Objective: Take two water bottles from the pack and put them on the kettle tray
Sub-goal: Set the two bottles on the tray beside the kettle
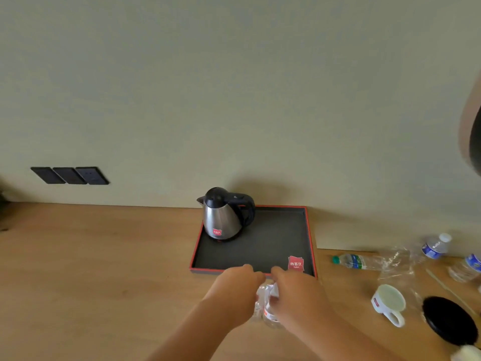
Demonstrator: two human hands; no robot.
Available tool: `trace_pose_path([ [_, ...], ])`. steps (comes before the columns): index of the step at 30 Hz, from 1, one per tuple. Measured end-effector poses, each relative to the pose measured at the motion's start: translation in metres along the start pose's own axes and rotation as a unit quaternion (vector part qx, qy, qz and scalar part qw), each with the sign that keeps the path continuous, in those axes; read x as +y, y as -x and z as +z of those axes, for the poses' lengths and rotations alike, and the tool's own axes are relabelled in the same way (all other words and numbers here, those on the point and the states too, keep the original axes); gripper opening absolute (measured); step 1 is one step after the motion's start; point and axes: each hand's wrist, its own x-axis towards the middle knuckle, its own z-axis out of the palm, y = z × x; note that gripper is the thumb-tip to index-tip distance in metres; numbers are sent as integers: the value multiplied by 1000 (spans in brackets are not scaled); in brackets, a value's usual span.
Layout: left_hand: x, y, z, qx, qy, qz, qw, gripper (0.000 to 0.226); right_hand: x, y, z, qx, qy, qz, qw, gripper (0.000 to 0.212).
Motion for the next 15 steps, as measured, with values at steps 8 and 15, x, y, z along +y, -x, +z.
trace_pose_path([
  [8, 7, 0, 2, 27, 72, -74, 994, 27, 13, -2, -4, -24, -41, -25, 999, 18],
  [15, -7, -19, -25, 18, 44, -10, 999, 21, 15, -22, -19, -13, -88, 35, 995, 7],
])
